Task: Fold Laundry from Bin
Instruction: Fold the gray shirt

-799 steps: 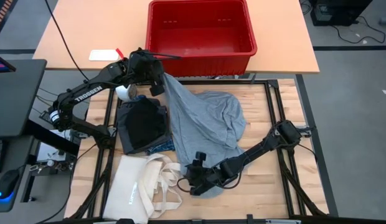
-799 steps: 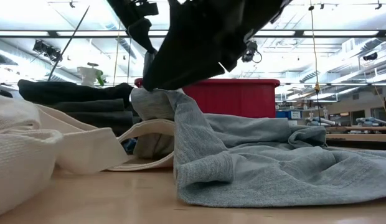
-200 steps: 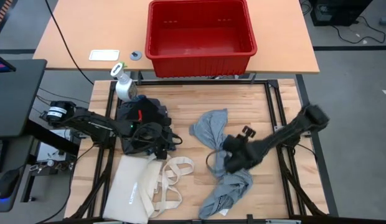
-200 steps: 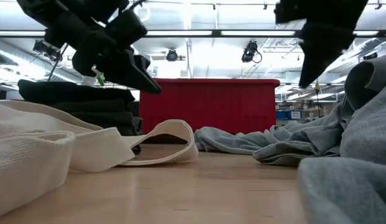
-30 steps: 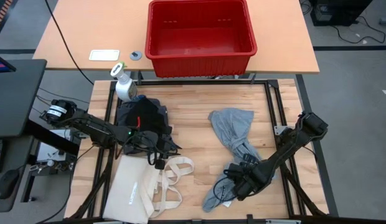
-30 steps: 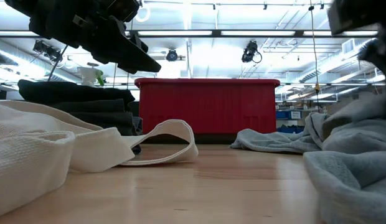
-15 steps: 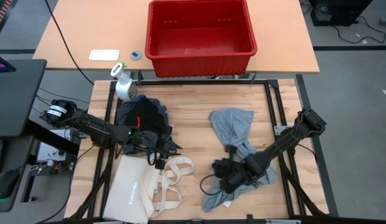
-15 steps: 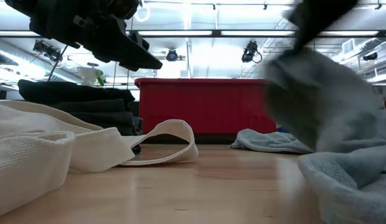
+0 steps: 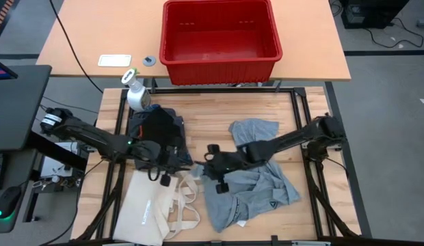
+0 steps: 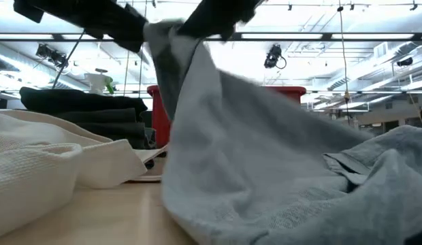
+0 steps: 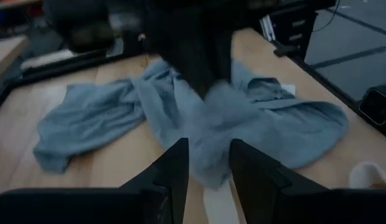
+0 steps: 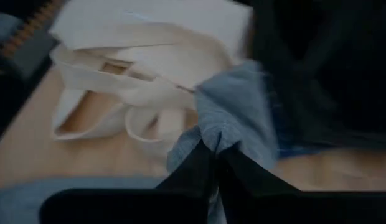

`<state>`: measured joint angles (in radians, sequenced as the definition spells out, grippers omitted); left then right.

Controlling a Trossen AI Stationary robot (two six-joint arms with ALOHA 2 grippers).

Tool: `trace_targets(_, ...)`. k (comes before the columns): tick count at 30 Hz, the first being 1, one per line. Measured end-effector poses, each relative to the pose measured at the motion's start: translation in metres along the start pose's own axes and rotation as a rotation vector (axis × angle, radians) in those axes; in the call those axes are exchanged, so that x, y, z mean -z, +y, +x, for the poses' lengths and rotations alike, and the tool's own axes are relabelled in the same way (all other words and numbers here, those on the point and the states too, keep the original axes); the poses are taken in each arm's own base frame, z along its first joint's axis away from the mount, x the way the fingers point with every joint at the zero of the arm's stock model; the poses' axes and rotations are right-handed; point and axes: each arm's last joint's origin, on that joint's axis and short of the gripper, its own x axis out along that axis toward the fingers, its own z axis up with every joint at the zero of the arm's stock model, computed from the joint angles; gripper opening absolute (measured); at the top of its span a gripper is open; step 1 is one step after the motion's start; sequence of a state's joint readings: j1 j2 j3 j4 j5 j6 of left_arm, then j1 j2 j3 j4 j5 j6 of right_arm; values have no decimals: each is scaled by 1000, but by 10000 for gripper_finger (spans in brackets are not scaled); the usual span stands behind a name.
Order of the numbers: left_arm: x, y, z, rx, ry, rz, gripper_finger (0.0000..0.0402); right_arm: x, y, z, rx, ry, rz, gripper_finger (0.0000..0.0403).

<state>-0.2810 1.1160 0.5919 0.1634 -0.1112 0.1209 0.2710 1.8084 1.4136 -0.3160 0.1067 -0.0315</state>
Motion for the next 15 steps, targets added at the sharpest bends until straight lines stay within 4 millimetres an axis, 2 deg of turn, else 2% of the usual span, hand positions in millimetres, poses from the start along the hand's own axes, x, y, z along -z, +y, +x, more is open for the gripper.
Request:
trace_targets(2,3,1,-5,3,45,-31,121,4,-5,15,-67,3,33,42)
trace_targets(5,9,0,-6,6,107,-67,121,14,-3,34,-135,39,47,76)
trace_targets(8,14,-1,-2,8,142,-78,121,25,2,38,-131,134,73,114)
trace_targets(11,17,-2,3,10,164,-77,121,28,9,23,-95,221,136,144)
trace_targets(15,17,-3,15,4,123,-82,121,32,25,-13,2,344,213,164)
